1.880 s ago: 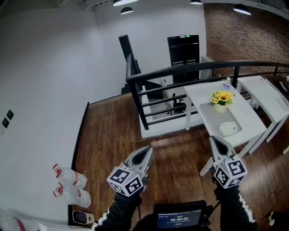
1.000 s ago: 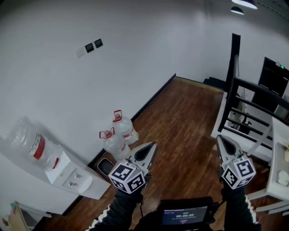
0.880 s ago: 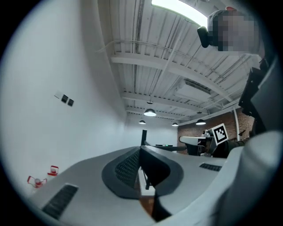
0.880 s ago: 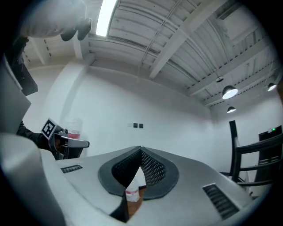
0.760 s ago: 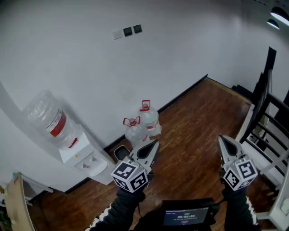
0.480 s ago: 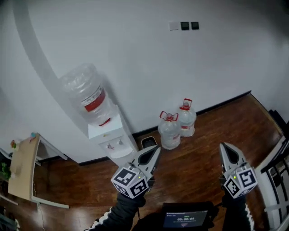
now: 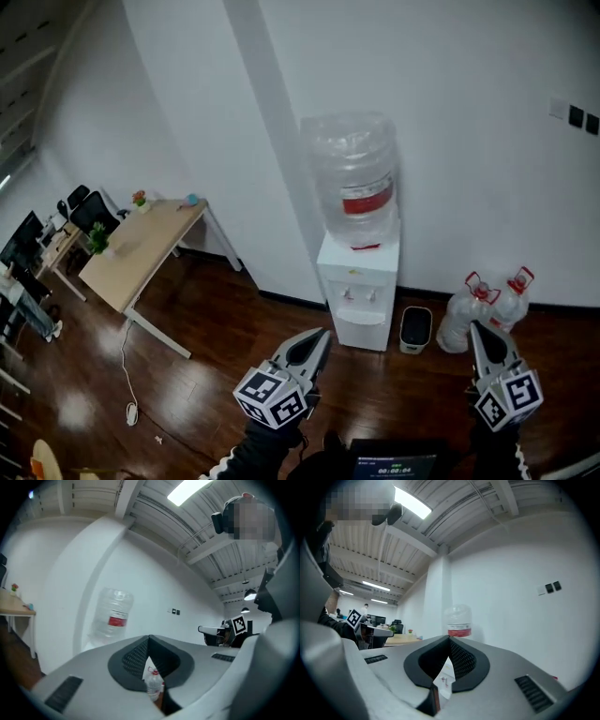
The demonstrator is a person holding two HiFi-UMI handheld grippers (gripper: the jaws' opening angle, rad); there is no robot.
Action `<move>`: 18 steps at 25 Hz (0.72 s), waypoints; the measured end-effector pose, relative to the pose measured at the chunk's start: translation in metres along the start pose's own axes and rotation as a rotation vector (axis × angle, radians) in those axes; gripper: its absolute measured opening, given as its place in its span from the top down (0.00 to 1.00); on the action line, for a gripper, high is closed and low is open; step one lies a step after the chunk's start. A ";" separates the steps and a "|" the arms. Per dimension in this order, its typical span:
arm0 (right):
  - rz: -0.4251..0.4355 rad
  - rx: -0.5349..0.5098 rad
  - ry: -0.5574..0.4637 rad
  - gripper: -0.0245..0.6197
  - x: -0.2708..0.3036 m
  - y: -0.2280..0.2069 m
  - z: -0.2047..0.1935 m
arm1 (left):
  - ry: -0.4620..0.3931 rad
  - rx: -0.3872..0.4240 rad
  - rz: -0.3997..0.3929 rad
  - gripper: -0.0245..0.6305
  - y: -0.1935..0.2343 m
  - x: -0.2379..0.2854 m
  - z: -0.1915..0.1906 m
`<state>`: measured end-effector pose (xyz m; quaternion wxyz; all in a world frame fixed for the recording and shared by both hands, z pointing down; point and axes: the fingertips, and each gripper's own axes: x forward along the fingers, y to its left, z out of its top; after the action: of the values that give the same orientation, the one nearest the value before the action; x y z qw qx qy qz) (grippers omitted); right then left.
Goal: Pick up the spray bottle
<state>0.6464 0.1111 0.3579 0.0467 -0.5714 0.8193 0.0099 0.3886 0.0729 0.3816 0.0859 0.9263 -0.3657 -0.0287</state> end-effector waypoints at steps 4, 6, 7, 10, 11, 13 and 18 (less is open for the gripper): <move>0.139 -0.017 0.004 0.95 0.104 0.096 -0.010 | -0.037 -0.001 0.127 0.96 0.109 -0.075 0.015; 0.182 -0.015 0.002 0.95 0.163 0.146 -0.013 | -0.057 -0.002 0.183 0.96 0.171 -0.113 0.025; 0.204 -0.009 0.000 0.95 0.193 0.172 -0.014 | -0.063 -0.005 0.206 0.96 0.202 -0.131 0.032; 0.285 -0.002 -0.001 0.95 0.279 0.253 -0.017 | -0.069 0.003 0.258 0.96 0.286 -0.181 0.054; 0.312 -0.004 0.003 0.95 0.306 0.279 -0.019 | -0.070 0.006 0.277 0.96 0.312 -0.196 0.060; 0.365 -0.003 0.022 0.95 0.359 0.328 -0.023 | -0.077 0.000 0.328 0.96 0.364 -0.224 0.071; 0.504 -0.004 0.057 0.95 0.477 0.441 -0.027 | -0.090 -0.024 0.466 0.96 0.482 -0.289 0.095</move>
<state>0.0685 -0.1839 0.3270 0.0185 -0.3492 0.9368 0.0068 -0.1576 -0.0892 0.3721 0.0849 0.8137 -0.5726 -0.0536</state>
